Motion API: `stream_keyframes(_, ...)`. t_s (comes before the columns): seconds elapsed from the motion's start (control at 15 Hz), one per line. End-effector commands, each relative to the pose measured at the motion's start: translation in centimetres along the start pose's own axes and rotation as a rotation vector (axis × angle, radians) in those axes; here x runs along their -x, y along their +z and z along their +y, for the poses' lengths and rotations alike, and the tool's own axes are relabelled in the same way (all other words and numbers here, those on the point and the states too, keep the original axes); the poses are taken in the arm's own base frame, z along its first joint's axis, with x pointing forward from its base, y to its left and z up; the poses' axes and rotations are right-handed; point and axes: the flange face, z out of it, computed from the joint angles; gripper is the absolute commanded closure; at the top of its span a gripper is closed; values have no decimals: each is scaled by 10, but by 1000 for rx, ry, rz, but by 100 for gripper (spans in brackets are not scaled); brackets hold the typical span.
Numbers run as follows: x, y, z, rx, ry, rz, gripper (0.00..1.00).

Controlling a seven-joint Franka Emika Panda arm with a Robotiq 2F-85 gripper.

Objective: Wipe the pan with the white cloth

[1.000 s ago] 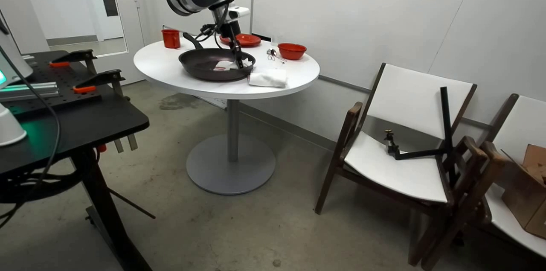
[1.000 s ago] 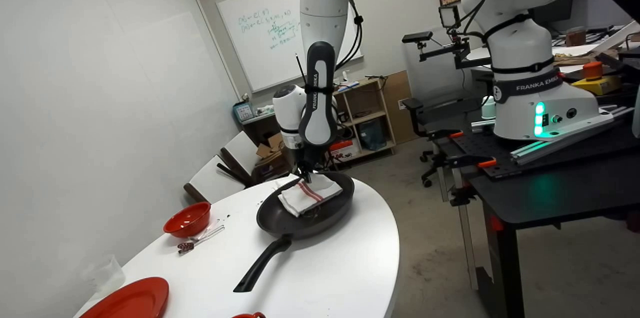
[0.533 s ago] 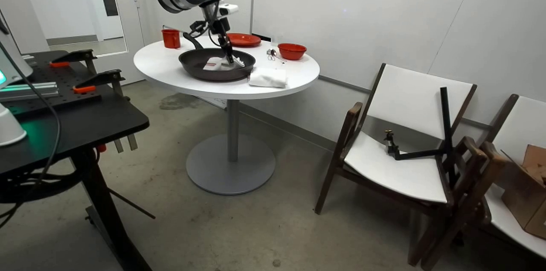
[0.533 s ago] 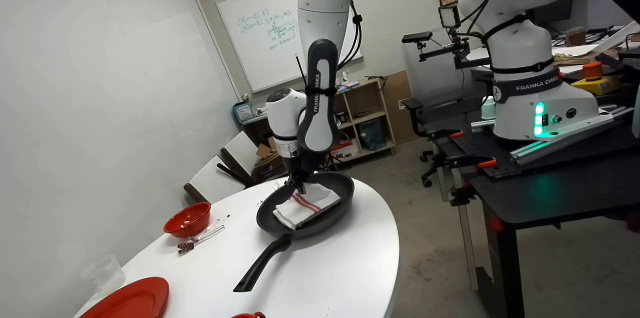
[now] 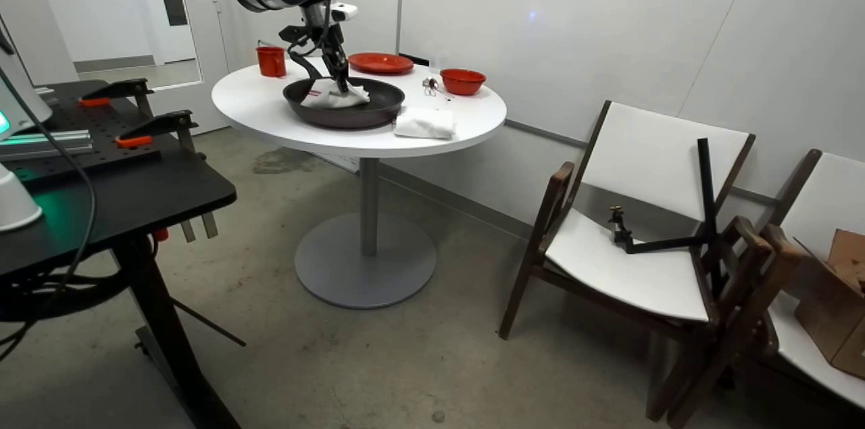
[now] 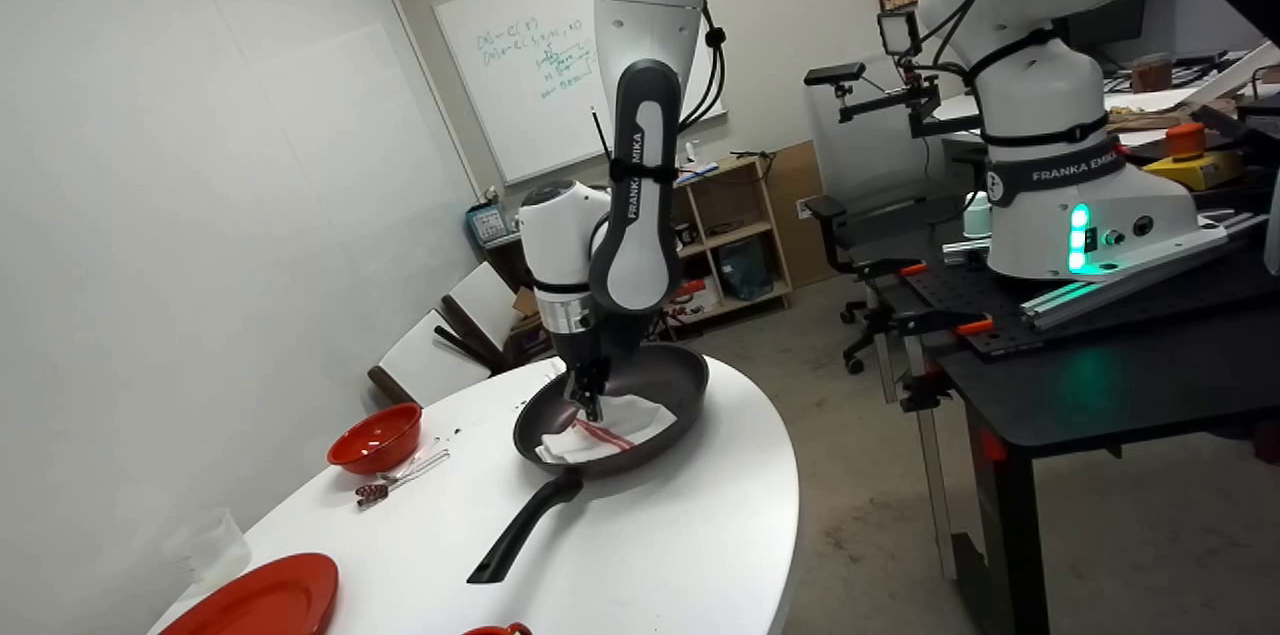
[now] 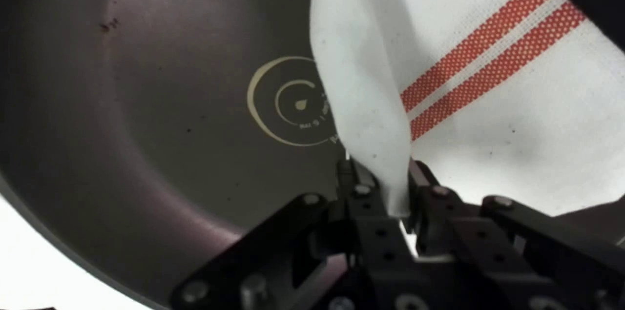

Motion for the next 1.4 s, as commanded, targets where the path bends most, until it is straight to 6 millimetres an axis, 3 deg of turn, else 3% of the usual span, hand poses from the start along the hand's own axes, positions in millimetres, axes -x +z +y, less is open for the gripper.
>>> stream_keyframes(0.0, -1, -6, 5, -26, -18, -16, 96)
stream_keyframes(0.2, -6, 4, 31, 9, 41, -16, 95)
stream_keyframes(0.53, -14, 16, 94, 55, 156, -38, 96)
stream_keyframes(0.73, -15, 17, 108, 67, 174, -38, 96)
stream_keyframes(1.0, -14, 14, 96, 63, 139, -31, 96)
stream_keyframes(1.33, 3, 7, 38, 35, 4, -26, 95)
